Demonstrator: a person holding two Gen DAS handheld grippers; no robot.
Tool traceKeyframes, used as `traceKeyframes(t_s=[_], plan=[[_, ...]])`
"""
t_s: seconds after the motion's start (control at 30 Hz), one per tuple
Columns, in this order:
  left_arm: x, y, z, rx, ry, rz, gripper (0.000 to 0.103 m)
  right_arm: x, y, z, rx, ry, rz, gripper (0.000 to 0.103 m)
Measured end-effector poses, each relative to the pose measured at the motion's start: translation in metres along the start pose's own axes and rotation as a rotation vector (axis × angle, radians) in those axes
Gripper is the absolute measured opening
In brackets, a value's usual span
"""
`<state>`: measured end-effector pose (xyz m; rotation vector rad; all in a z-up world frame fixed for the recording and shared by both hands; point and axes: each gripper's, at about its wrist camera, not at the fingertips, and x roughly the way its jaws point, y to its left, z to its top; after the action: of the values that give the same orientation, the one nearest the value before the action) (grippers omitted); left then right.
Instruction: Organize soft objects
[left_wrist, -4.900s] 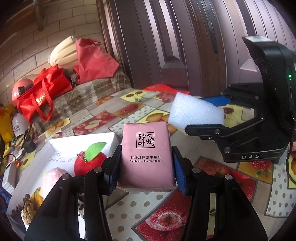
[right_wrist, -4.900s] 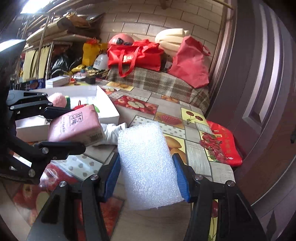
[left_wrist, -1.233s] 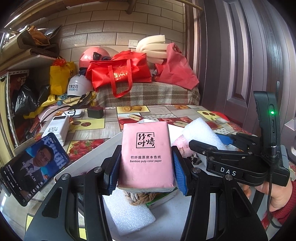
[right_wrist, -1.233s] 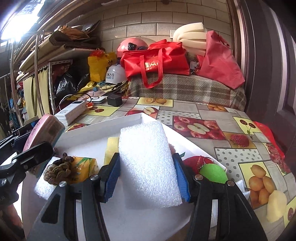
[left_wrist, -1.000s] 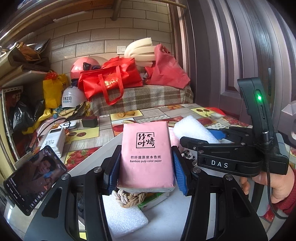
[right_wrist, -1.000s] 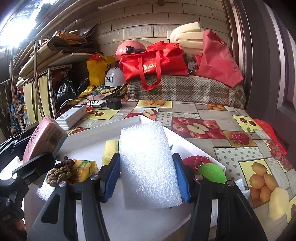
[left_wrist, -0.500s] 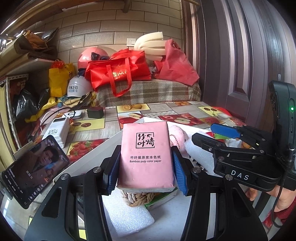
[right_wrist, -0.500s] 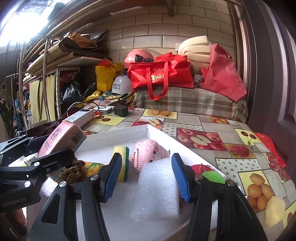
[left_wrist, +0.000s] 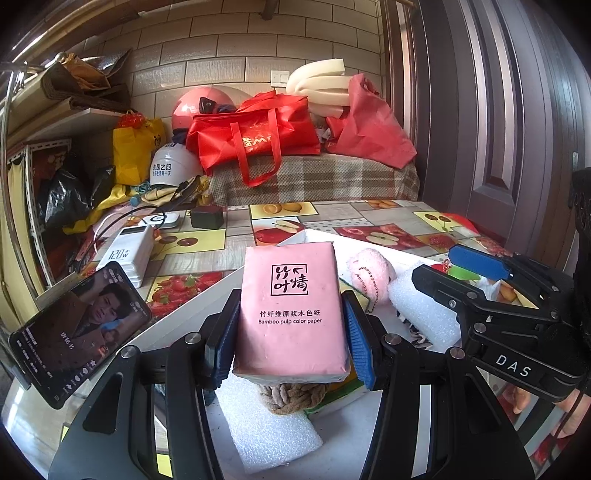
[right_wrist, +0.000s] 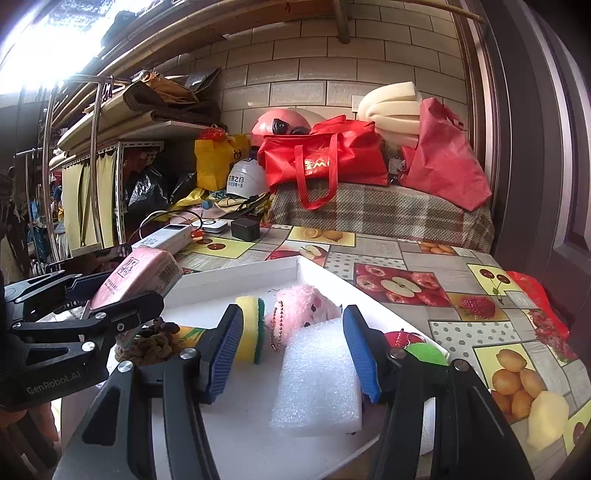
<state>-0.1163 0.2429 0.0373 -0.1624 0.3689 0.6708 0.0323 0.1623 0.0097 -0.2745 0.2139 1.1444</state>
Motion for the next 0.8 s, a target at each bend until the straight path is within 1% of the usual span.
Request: traceKeyframes(t_s=[0.1,0.17,0.2,0.27,0.33,0.37,0.4,0.43,0.8], plan=[[-0.0001,0.0005,-0.0007,-0.004,0.001,0.009,0.052,-0.0006,-0.0009,-0.0006,0.007,0.0,-0.001,0.057],[-0.0005,0.0017,-0.0007,-0.009,0.0,0.014,0.054,-0.0002,0.0,-0.0005,0.003,0.002,-0.004,0.071],[-0.0007,0.0019,-0.0009,-0.009,-0.001,0.015,0.054,-0.0011,0.001,-0.0008,0.002,0.0,-0.004,0.08],[-0.0013,0.001,-0.001,-0.007,-0.005,0.02,0.065,-0.0023,0.0005,-0.0009,0.005,-0.005,-0.003,0.081],[-0.003,0.0008,-0.0006,-0.012,-0.015,0.034,0.079,-0.0019,-0.0009,-0.0009,0.013,-0.003,-0.006,0.083],[-0.0036,0.0015,-0.0007,-0.017,-0.019,0.037,0.084,-0.0015,-0.0017,-0.0007,0.019,-0.001,-0.01,0.083],[-0.0038,0.0019,-0.0006,-0.02,-0.02,0.041,0.095,-0.0012,-0.0023,-0.0007,0.023,0.001,-0.013,0.083],[-0.0045,0.0023,-0.0009,-0.022,-0.021,0.044,0.103,-0.0012,-0.0032,-0.0008,0.026,0.002,-0.017,0.084],[-0.0055,0.0005,-0.0004,-0.02,-0.026,0.043,0.103,-0.0033,-0.0034,-0.0014,0.03,-0.003,-0.029,0.085]])
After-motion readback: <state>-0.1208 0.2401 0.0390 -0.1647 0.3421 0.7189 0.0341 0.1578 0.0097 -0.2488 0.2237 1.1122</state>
